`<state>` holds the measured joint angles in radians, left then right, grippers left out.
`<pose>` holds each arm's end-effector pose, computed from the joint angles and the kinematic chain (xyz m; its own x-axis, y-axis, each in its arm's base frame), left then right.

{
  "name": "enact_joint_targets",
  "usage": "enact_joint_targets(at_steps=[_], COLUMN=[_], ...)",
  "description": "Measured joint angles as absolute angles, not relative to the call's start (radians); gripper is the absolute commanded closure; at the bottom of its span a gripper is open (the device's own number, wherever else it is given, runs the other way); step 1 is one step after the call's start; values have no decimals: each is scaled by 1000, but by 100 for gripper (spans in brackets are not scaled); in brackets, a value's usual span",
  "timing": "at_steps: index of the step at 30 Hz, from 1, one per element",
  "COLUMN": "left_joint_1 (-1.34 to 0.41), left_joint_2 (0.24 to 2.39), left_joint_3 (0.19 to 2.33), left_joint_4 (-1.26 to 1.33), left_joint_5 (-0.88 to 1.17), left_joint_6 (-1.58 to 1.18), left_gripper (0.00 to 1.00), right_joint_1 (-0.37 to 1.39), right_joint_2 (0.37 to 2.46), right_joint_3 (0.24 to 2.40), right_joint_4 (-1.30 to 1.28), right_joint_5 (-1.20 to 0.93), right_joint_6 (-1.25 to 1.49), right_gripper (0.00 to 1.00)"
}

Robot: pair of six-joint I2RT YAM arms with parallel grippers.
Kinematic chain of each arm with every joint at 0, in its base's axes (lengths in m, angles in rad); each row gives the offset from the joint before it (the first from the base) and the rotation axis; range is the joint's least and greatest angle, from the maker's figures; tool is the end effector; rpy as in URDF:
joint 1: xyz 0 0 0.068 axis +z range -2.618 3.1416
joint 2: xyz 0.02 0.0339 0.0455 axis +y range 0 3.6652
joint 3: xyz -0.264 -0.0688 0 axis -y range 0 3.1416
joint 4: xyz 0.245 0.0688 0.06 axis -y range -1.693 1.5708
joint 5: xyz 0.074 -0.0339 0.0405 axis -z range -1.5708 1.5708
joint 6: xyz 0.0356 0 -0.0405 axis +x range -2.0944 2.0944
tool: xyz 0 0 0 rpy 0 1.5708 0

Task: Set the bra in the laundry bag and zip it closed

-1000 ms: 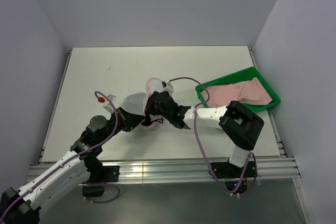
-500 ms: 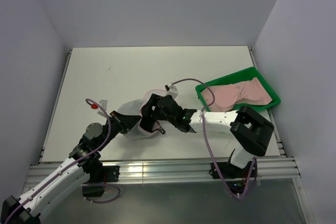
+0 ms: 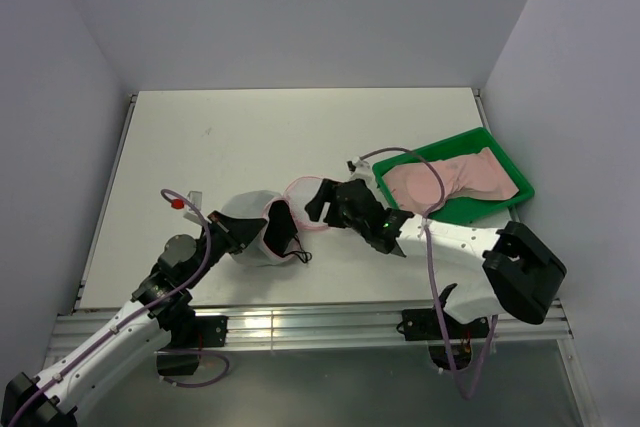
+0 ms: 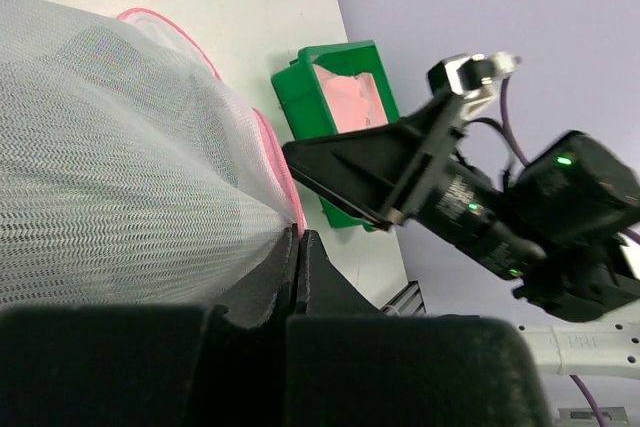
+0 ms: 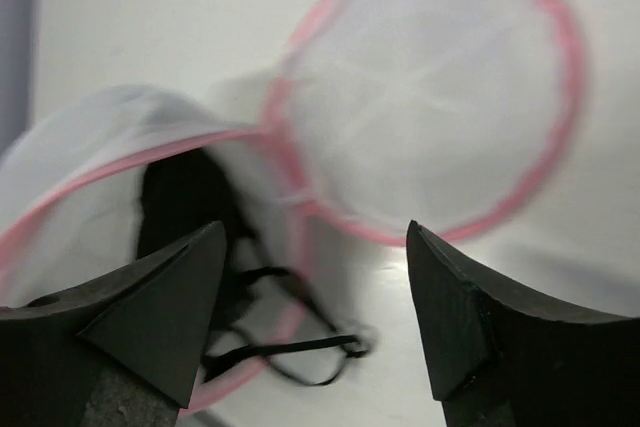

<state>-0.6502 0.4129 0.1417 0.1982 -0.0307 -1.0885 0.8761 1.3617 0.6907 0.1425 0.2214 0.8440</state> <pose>0.1118 -0.0836 0.2036 -0.5414 -0.7008 -0.4646 0.2179 0.4167 -0.8825 0.1906 0.2165 0.2116 -0.6839 0.3182 -0.6566 -0.1761 0.8013 0.5718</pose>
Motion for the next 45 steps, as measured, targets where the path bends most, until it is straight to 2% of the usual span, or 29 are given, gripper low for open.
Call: enact_joint_targets(at_steps=[2,3,4,11,14,16,17,19,20,24,26,29,31,34,36,41,45], left_joint_1=[-650,-650,-650,-650,-649,-649,-649,-649,-649,-649,-648,-644,-641,-634,-632,-621,-614], left_joint_2=[414,415,416,429,443,453,456,464,469,495,502,525,547,571,576,574,565], left_joint_3=[142,142,141,140,140,140,140,140,140,140,141,173,219,297,329,330,297], left_joint_4=[198,198,199,200,204,203,204,208,211,220,220,192,177,159,161,150,148], left_joint_5=[-27,-26,-24,-23,-23,-23,-20,-14,-13,-10,-8,-17,-26,-33,-37,-39,-31], left_joint_6=[-1085,-1085,-1085,-1069,-1063,-1058,-1058,-1058,-1056,-1040,-1032,-1009,-994,-968,-955,-955,-963], left_gripper=[100,100,100,100,100,100,100,100,100,100,100,100,100,100,100,100,100], right_joint_1=[829,810,788,712,701,696,694,691,690,687,693,732,817,975,1032,1176,1176], right_joint_2=[1364,1369,1379,1537,1583,1623,1642,1673,1682,1676,1610,1369,1170,921,845,850,1021], right_joint_3=[651,638,631,637,669,694,707,715,715,702,663,613,635,759,868,1023,1023], right_joint_4=[133,124,115,115,154,176,187,217,231,262,263,190,108,-29,-106,-216,-314], right_joint_5=[245,256,270,295,298,302,302,302,304,316,335,413,514,604,645,768,806], right_joint_6=[846,845,842,832,828,822,821,822,826,822,803,730,653,572,544,517,502], right_gripper=[31,39,41,35,41,55,69,86,100,100,100,100,100,100,100,100,100])
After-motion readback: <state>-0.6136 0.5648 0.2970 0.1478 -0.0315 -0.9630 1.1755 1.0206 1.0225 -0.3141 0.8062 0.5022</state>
